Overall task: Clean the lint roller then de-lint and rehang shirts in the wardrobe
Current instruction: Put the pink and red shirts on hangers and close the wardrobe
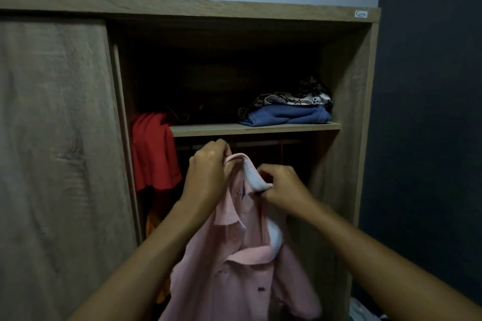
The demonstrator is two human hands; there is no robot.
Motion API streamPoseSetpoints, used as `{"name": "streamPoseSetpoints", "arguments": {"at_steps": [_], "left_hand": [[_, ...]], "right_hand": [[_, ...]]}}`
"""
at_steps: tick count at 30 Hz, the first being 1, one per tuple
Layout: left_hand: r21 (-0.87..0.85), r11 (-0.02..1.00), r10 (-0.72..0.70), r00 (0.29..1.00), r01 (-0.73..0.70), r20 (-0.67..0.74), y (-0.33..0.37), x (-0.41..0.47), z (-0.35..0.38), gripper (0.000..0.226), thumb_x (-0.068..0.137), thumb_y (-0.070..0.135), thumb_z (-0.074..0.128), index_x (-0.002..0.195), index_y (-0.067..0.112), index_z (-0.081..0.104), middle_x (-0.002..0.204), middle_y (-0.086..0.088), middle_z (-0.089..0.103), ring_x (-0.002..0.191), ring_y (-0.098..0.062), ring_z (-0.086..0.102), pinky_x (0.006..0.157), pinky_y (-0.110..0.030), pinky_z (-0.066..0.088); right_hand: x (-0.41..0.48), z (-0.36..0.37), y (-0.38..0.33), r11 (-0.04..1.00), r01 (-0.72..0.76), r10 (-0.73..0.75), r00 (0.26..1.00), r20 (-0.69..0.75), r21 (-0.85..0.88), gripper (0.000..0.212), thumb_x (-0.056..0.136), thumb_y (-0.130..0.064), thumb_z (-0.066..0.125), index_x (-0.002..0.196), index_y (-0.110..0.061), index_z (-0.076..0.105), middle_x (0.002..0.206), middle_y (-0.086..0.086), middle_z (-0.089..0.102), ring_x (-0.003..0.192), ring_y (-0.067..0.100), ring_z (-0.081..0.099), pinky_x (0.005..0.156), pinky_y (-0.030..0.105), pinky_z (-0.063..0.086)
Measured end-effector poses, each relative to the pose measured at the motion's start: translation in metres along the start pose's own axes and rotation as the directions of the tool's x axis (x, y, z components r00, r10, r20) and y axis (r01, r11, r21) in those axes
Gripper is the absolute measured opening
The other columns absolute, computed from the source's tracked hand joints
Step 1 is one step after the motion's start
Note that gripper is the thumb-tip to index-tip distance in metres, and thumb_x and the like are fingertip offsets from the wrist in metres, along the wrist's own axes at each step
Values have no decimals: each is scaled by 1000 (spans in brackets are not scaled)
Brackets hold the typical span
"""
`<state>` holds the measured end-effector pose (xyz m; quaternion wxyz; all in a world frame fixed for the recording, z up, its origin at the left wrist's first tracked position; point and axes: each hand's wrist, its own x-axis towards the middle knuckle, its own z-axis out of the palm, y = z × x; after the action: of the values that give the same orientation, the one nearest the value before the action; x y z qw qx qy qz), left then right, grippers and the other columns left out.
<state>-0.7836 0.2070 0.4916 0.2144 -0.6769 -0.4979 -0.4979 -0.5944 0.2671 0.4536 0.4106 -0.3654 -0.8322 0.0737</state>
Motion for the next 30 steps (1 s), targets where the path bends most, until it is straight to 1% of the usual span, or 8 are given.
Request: {"name": "streamPoseSetpoints", "arguments": {"at_steps": [5,10,14,17,19,22,25,30], "left_hand": [[304,951,39,996,-60,75,-35,-20,-13,14,83,15,66,87,14,53,78,-7,58,64,-36,57,51,-38,38],[431,902,-117,974,22,195,-60,-47,7,10,82,10,68,90,10,63,76,-11,60,70,-34,56,56,-39,37],[125,947,-321,905,297,280,-73,-55,19,17,96,16,54,80,13,57,79,-5,57,83,-32,59,64,-35,35],[-87,823,-485,773,562,409,-66,-54,31,34,100,23,45,70,16,58,77,-6,62,91,-36,63,64,-35,38],[-171,764,-511,745,622,429,-64,-49,42,39,98,26,40,79,8,69,87,-17,68,95,-38,64,75,-43,47],[-277,650,-580,697,708,421,-61,-38,50,45,91,33,41,79,-1,68,85,-24,69,78,-26,63,77,-51,50],[-299,622,-600,686,724,411,-64,-27,56,42,89,37,45,64,4,52,63,-21,53,60,-21,47,62,-50,43],[-264,666,-602,711,698,363,-73,-17,62,37,90,34,45,65,8,45,63,-9,38,56,-19,35,55,-37,30]], "right_hand": [[3,-10,12,991,-124,113,977,-179,-50,26,79,-19,51,87,-22,76,69,-4,72,68,13,67,62,27,50],[0,2,5,979,-113,101,992,-79,-168,29,86,-21,47,93,-22,75,74,-2,71,73,23,68,67,32,55],[0,12,26,962,-235,234,972,-23,-137,24,83,-16,49,79,-14,73,58,-2,58,68,24,64,62,31,49],[-1,29,47,930,-358,341,924,171,83,24,81,-1,53,68,-7,72,53,-5,59,56,13,57,62,33,49],[-1,39,57,862,-445,347,867,357,243,24,79,2,57,84,-9,78,70,1,69,65,12,59,64,31,49],[4,50,71,725,-559,269,768,581,403,36,77,-10,61,107,-23,77,95,5,74,80,14,63,68,27,48],[22,64,78,674,-570,325,800,503,470,23,89,-24,65,107,-17,76,101,3,76,86,12,67,71,25,49],[64,105,96,604,-595,571,787,232,530,38,91,-36,67,93,1,71,77,9,64,57,14,56,54,26,39]]}}
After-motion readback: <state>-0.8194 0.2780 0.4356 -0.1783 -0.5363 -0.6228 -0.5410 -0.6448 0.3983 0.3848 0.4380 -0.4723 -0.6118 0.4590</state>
